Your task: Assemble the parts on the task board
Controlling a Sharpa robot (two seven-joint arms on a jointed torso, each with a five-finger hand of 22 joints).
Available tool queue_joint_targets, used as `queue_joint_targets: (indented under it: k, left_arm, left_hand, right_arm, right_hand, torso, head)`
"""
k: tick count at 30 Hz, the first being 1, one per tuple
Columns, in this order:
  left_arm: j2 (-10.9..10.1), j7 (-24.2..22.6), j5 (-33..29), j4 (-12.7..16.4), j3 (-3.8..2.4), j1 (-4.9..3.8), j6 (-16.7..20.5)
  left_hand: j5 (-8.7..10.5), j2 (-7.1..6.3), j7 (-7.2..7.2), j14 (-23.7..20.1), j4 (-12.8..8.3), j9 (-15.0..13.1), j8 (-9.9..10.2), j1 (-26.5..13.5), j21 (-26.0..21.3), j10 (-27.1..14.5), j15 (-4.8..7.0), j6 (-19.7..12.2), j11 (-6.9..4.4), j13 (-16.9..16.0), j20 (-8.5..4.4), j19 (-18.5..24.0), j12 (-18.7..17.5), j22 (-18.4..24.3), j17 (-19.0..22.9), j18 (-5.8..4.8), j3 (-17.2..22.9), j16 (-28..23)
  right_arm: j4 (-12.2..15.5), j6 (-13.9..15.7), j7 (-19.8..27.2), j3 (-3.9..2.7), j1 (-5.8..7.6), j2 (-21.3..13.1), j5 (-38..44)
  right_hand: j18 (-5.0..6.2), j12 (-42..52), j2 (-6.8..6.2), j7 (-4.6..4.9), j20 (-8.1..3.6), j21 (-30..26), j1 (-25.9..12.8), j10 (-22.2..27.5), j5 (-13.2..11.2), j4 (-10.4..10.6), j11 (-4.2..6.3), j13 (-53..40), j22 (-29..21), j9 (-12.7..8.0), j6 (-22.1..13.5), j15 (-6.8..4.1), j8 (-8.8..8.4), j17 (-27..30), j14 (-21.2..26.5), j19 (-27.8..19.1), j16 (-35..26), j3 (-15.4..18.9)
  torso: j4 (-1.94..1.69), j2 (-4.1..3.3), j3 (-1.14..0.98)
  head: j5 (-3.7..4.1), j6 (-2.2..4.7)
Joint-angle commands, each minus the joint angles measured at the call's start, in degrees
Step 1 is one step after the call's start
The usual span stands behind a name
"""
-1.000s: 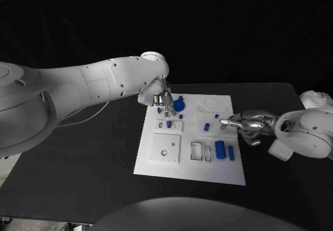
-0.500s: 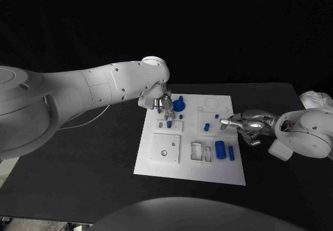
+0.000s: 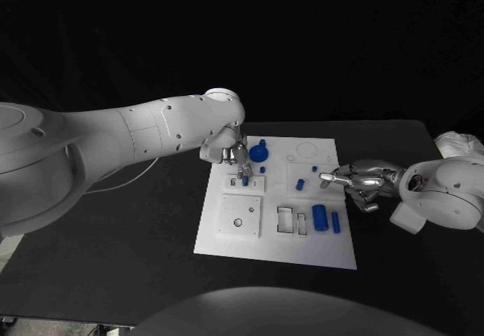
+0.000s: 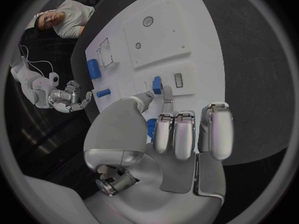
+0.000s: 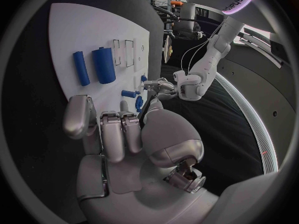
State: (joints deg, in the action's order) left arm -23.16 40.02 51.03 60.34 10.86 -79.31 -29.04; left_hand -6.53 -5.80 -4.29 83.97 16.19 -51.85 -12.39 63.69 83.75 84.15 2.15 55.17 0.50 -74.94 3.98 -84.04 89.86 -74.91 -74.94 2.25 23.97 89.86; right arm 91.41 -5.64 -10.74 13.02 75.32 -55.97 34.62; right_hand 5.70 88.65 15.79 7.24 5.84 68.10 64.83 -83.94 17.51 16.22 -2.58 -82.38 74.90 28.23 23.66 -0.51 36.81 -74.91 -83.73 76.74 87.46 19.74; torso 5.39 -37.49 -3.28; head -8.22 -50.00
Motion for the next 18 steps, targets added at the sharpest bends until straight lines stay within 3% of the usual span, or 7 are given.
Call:
queue_joint_targets:
  k: [1, 18]
  left_arm:
    - [0.2, 4.26, -0.18, 0.1, -0.03, 0.17, 0.42]
    - [-0.15, 3.99, -1.32, 0.58, -0.02, 0.61, 1.14]
  left_hand:
    - [-0.3, -0.02, 0.19, 6.03, -0.03, -0.09, -0.19, 0.53, -0.37, 5.85, 0.51, -0.15, -0.34, -15.06, -0.17, -1.09, 0.14, -10.74, -15.06, -0.23, 0.4, 0.14]
    - [-0.99, -0.64, 0.66, 6.03, -1.41, -0.84, -0.33, 2.1, -0.57, 5.85, 0.78, 0.66, -0.7, -15.06, -0.4, -1.01, 0.14, -10.81, -15.06, -0.21, 3.78, 0.14]
  right_arm:
    - [0.1, -0.93, 0.42, 0.01, -0.03, -0.01, 0.04]
    - [-0.06, -1.06, 0.01, 0.01, -0.03, 0.0, 0.04]
  right_hand:
    - [-0.76, -0.37, 0.43, 0.0, 0.0, -0.35, -0.07, -3.02, 0.02, 0.01, 0.12, -5.35, 8.65, -0.04, 0.59, -0.05, 0.26, -12.22, -3.8, -0.32, -0.34, -0.22]
    - [-0.63, -0.55, 0.48, 0.03, 0.01, -0.91, 0.05, -2.71, 0.1, -0.08, 0.09, -5.12, 8.48, -0.06, 0.61, -0.03, 0.25, -11.92, -3.51, -0.69, -0.65, -0.33]
  torso:
    - [0.0, 0.01, 0.01]
    - [0.06, 0.08, 0.0]
  head:
    - [-0.14, 0.0]
    - [-0.38, 0.0]
